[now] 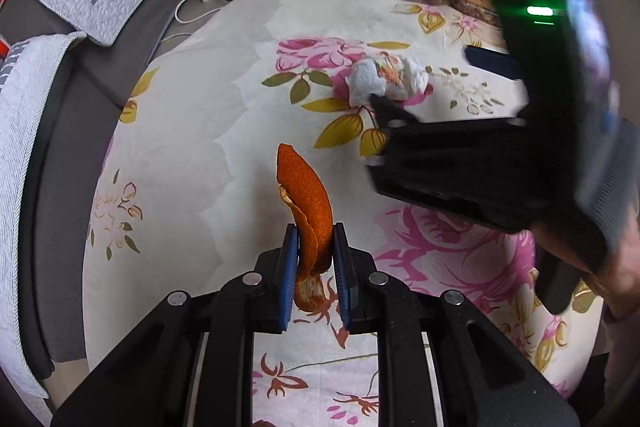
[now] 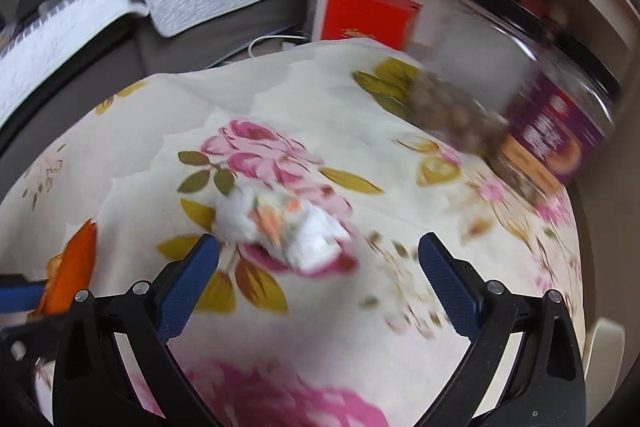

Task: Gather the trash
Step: 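Grasp the white wrapped tissue bundle with the right tool, then carry the orange peel and tissue bundle over to the white wastebasket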

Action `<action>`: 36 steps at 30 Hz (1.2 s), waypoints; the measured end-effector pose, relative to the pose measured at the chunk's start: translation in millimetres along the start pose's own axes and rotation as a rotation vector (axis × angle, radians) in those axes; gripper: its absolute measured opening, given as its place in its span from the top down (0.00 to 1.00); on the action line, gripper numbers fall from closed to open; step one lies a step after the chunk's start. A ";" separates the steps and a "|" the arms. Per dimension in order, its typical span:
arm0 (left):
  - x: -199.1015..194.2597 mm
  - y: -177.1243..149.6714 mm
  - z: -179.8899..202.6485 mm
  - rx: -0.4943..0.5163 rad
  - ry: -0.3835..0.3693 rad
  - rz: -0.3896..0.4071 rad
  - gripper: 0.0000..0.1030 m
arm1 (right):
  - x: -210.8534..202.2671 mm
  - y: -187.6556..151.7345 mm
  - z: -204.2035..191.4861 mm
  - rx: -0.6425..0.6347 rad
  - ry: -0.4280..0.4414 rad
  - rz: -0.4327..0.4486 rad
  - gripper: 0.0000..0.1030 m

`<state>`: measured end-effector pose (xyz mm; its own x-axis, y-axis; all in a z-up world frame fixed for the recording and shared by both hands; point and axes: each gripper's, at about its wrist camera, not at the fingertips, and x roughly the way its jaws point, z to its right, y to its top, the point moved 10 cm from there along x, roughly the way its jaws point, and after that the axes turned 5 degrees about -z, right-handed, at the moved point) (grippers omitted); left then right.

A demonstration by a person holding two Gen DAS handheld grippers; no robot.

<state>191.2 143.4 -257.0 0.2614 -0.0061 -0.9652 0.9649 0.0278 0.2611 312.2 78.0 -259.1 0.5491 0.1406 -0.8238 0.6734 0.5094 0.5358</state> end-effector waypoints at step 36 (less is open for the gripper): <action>-78.9 30.4 -10.2 -0.160 -0.008 0.239 0.82 | -117.1 -17.7 62.2 0.402 0.062 0.025 0.63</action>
<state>199.7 154.9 -173.0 0.4814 0.0117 -0.8764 0.8600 0.1869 0.4749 266.8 -0.3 -160.6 0.5452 0.2056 -0.8127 0.8068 0.1349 0.5753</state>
